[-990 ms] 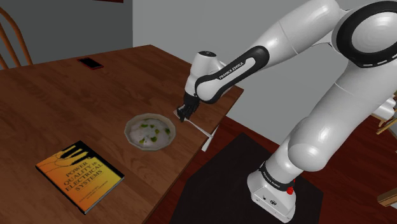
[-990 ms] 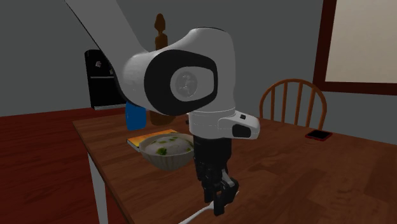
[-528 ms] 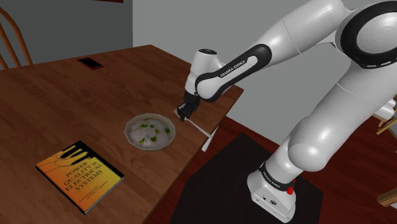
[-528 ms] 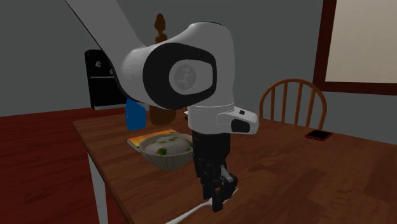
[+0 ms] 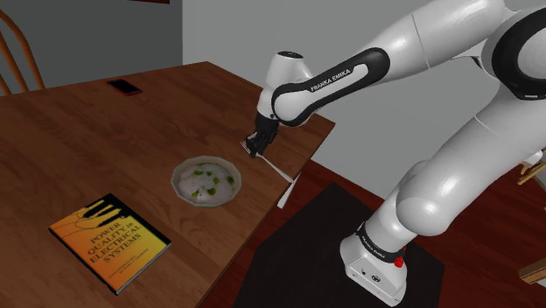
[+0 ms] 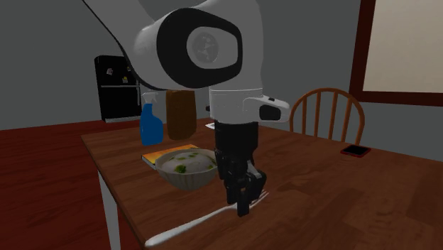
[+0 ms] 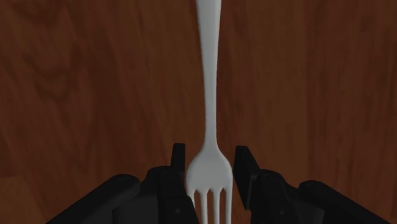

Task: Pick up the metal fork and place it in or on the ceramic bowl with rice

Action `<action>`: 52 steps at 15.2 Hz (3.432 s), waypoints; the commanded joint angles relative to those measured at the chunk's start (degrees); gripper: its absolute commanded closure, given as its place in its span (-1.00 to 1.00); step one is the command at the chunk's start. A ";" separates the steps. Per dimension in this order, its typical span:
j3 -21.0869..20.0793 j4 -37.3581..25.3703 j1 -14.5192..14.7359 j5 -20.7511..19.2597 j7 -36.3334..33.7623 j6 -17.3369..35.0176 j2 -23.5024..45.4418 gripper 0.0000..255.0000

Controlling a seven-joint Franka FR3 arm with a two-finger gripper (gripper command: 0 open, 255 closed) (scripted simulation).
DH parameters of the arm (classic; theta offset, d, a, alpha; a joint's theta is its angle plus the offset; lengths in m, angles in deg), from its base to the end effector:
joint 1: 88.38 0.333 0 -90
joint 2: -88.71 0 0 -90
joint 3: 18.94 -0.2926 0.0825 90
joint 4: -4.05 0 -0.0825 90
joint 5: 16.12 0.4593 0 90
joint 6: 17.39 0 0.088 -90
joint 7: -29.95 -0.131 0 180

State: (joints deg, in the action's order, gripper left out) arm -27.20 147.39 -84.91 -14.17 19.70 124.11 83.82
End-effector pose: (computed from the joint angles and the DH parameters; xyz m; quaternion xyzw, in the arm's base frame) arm 0.5078 0.1041 0.2160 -0.9996 0.0002 -0.0249 0.0097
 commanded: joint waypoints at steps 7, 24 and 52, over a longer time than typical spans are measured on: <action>0.18 -2.21 0.10 0.66 0.43 -6.82 -4.61 1.00; -1.28 -9.33 1.35 1.39 -2.17 -19.12 -9.90 1.00; -14.56 -17.14 9.32 -3.58 -26.39 -11.16 6.20 1.00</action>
State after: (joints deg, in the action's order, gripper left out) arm -41.76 129.87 -75.60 -17.55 -6.55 112.23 89.68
